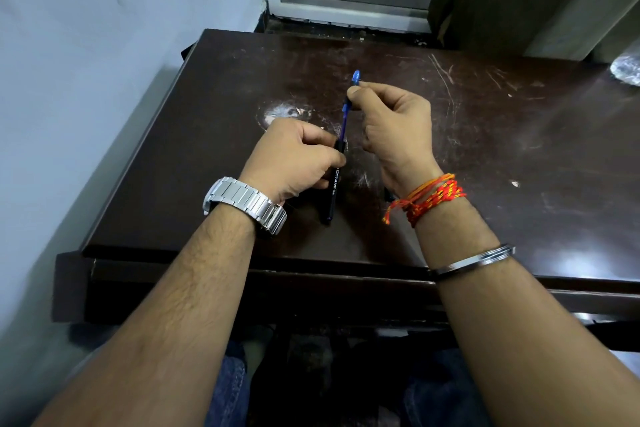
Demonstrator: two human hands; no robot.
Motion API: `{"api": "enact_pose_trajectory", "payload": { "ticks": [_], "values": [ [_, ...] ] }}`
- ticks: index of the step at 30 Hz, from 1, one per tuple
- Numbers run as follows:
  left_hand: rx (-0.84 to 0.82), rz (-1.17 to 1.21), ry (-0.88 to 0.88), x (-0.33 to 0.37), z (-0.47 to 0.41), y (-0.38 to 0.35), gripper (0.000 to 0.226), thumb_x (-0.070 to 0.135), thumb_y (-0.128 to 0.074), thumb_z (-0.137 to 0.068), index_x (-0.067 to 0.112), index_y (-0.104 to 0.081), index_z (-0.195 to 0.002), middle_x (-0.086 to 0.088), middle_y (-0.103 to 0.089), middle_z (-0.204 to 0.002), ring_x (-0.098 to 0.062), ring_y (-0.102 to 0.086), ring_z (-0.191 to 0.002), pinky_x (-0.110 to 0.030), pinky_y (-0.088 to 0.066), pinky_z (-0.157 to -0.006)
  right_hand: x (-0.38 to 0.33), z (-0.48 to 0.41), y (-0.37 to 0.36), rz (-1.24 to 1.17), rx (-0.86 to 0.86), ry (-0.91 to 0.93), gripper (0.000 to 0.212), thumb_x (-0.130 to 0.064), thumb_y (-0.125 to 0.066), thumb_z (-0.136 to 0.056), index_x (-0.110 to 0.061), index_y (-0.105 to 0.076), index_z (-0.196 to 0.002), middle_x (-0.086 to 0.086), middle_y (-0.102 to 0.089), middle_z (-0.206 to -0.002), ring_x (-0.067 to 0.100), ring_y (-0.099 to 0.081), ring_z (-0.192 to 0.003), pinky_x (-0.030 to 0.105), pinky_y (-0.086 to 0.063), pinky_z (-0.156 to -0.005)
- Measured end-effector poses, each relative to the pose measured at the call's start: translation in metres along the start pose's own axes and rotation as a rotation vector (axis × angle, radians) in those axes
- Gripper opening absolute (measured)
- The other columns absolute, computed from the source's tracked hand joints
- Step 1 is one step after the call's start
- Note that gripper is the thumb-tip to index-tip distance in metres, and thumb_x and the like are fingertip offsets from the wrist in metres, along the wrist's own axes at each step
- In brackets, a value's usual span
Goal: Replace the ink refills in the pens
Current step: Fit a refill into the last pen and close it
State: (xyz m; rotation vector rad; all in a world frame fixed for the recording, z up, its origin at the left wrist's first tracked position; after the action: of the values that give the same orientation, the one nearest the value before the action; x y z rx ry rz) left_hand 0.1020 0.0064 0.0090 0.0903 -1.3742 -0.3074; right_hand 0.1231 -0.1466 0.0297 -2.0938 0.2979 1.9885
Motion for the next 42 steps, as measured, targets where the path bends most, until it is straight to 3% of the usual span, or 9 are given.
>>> {"api": "enact_pose_trajectory", "payload": {
  "ticks": [8, 14, 18, 23, 29, 32, 34, 37, 42],
  "values": [
    [0.052, -0.033, -0.007, -0.001, -0.001, 0.005, 0.012, 0.021, -0.074, -0.058, 0.030, -0.076, -0.066, -0.002, -0.074, -0.073, -0.029, -0.073, -0.070, -0.044, -0.061, -0.070, 0.001, 0.000, -0.002, 0.002, -0.026, -0.010, 0.011, -0.018, -0.068, -0.087, -0.019, -0.074, -0.077, -0.002, -0.068, -0.071, -0.001, -0.048, -0.045, 0.021, -0.037, -0.054],
    [0.106, 0.039, -0.045, 0.003, -0.003, 0.010, 0.018, 0.007, -0.073, -0.073, 0.025, -0.077, -0.072, -0.006, -0.075, -0.074, -0.015, -0.067, -0.061, -0.028, -0.054, -0.057, 0.000, 0.006, -0.017, 0.132, -0.130, 0.027, 0.016, -0.015, -0.067, -0.087, -0.021, -0.073, -0.073, -0.010, -0.065, -0.062, -0.004, -0.049, -0.048, 0.016, -0.039, -0.050],
    [0.115, 0.037, -0.063, 0.004, -0.003, 0.012, 0.016, 0.007, -0.074, -0.074, 0.020, -0.078, -0.082, -0.010, -0.076, -0.082, -0.026, -0.070, -0.071, -0.036, -0.057, -0.065, 0.001, 0.007, -0.020, 0.159, -0.136, 0.014, 0.015, -0.016, -0.066, -0.087, -0.022, -0.073, -0.075, -0.013, -0.060, -0.053, -0.005, -0.047, -0.042, 0.015, -0.037, -0.047],
    [0.134, 0.041, -0.081, 0.006, -0.003, 0.013, 0.016, 0.009, -0.075, -0.071, 0.025, -0.077, -0.076, -0.014, -0.076, -0.082, -0.037, -0.070, -0.082, -0.049, -0.058, -0.073, 0.001, 0.008, -0.021, 0.137, -0.146, 0.003, 0.015, -0.014, -0.065, -0.087, -0.019, -0.072, -0.075, -0.010, -0.060, -0.058, -0.003, -0.046, -0.044, 0.018, -0.037, -0.051],
    [0.137, 0.102, -0.073, 0.004, -0.004, 0.016, 0.016, 0.015, -0.072, -0.063, 0.027, -0.078, -0.072, -0.004, -0.076, -0.076, -0.026, -0.074, -0.077, -0.051, -0.059, -0.078, 0.000, 0.008, -0.023, 0.124, -0.172, 0.000, 0.020, -0.013, -0.064, -0.087, -0.018, -0.070, -0.069, -0.017, -0.054, -0.043, -0.003, -0.045, -0.040, 0.013, -0.034, -0.046],
    [0.134, 0.092, -0.065, 0.003, -0.005, 0.015, 0.016, 0.018, -0.072, -0.060, 0.025, -0.078, -0.073, -0.009, -0.076, -0.078, -0.032, -0.073, -0.078, -0.055, -0.058, -0.077, -0.002, 0.010, -0.023, 0.073, -0.183, 0.005, 0.019, -0.011, -0.069, -0.086, -0.016, -0.067, -0.068, -0.016, -0.054, -0.041, -0.004, -0.046, -0.037, 0.010, -0.036, -0.040],
    [0.148, 0.084, -0.070, 0.004, -0.005, 0.015, 0.020, 0.020, -0.072, -0.061, 0.019, -0.078, -0.080, -0.013, -0.075, -0.081, -0.037, -0.071, -0.081, -0.056, -0.057, -0.076, -0.002, 0.011, -0.020, 0.040, -0.168, 0.005, 0.022, -0.015, -0.078, -0.080, -0.016, -0.062, -0.066, -0.014, -0.053, -0.043, -0.002, -0.045, -0.037, 0.013, -0.037, -0.039],
    [0.185, 0.083, -0.081, 0.005, -0.005, 0.020, 0.021, 0.021, -0.075, -0.062, 0.021, -0.076, -0.082, -0.007, -0.076, -0.081, -0.031, -0.072, -0.079, -0.052, -0.058, -0.078, -0.002, 0.011, -0.016, 0.045, -0.128, 0.007, 0.033, -0.029, -0.084, -0.074, -0.020, -0.054, -0.061, -0.010, -0.050, -0.049, 0.002, -0.042, -0.041, 0.019, -0.037, -0.043],
    [0.168, 0.083, -0.101, 0.006, -0.005, 0.020, 0.014, 0.015, -0.077, -0.067, 0.022, -0.077, -0.079, -0.005, -0.076, -0.079, -0.030, -0.072, -0.078, -0.052, -0.059, -0.076, 0.004, 0.011, -0.020, -0.046, -0.137, -0.067, 0.008, -0.011, -0.073, -0.081, -0.013, -0.070, -0.087, 0.003, -0.069, -0.073, -0.003, -0.050, -0.042, 0.012, -0.038, -0.043]
  ]
}}
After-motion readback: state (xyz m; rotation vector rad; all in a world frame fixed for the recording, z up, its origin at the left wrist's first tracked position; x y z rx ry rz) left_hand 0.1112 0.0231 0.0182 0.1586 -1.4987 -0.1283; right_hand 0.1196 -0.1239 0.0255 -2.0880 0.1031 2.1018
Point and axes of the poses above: each hand's wrist, its own z-axis away from the middle knuckle, its own y-axis out of the back of the hand, x = y × z, the point moved 10 cm from there along -z, towards the middle knuckle
